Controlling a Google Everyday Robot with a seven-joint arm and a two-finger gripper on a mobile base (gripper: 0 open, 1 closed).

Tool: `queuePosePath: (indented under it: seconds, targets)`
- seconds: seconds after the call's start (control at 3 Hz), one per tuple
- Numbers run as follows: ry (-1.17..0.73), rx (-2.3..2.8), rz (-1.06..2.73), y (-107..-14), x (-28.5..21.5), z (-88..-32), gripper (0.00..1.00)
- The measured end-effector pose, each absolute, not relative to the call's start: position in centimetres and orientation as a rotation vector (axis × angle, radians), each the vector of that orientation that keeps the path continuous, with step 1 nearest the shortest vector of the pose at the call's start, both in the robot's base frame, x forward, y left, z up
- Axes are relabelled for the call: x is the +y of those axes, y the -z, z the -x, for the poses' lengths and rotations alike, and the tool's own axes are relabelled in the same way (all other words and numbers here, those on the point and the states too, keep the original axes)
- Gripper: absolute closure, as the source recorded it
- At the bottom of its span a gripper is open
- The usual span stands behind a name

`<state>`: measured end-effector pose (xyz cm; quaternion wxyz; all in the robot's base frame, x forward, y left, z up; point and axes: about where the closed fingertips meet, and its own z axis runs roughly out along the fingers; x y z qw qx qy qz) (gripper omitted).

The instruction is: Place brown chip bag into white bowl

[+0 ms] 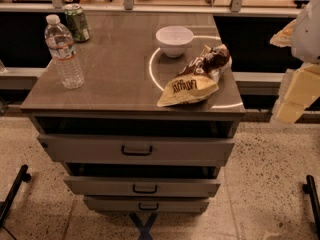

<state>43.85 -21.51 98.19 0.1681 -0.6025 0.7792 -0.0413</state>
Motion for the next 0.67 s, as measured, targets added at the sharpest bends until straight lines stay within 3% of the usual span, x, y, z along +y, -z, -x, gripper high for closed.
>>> queuePosePath:
  seconds: [0.67]
  targets:
    - [0.169, 2.111, 1.752, -98.4, -20.0, -45.3, 0.0]
